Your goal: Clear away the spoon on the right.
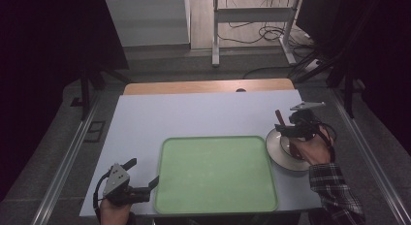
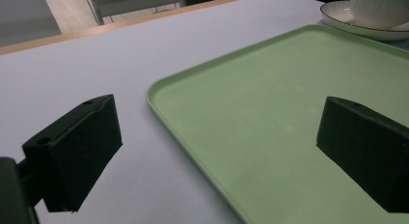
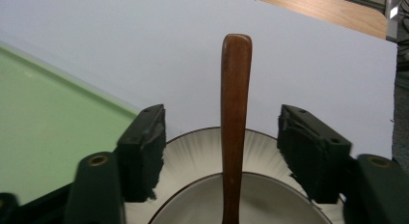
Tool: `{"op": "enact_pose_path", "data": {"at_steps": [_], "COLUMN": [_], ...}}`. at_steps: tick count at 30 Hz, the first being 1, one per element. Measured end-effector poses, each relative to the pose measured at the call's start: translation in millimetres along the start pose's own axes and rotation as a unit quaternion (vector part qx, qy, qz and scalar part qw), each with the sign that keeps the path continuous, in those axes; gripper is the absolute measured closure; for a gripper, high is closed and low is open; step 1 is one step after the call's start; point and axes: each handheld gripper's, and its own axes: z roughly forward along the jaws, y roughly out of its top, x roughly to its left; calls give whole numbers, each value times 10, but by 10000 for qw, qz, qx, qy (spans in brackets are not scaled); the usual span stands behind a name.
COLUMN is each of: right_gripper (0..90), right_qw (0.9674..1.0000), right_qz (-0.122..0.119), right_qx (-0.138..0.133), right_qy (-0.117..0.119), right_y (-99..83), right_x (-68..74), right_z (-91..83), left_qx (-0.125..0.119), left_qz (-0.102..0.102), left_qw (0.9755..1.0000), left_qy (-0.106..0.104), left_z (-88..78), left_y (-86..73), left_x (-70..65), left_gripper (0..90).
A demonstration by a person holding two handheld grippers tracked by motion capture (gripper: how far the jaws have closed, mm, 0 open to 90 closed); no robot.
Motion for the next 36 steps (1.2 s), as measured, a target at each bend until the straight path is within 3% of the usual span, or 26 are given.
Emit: {"op": "enact_pose_path", "data": {"at_steps": [7,13,25,36], "right_gripper": [524,589,756,769], "right_qw": [9996,9990,9973,9956], "right_qz": [-113,-139,-23,-53], "right_qx": [228,407,724,922], "right_qy": [-91,-134,107,141], "right_y": [89,132,192,286], "right_x": [-6,-17,-62,-33], "right_z": [101,171,244,165], "left_qx": [4,21,54,55], "left_qz": [8,12,40,60], "left_qw": [10000,10000,10000,10000], "left_qy": [-3,4,28,30], "left_z": [-4,0,5,4], "left_y": [-1,-2,-1,1], "left_x": [0,-1,-7,-10], "left_gripper": [19,19,21,21]}}
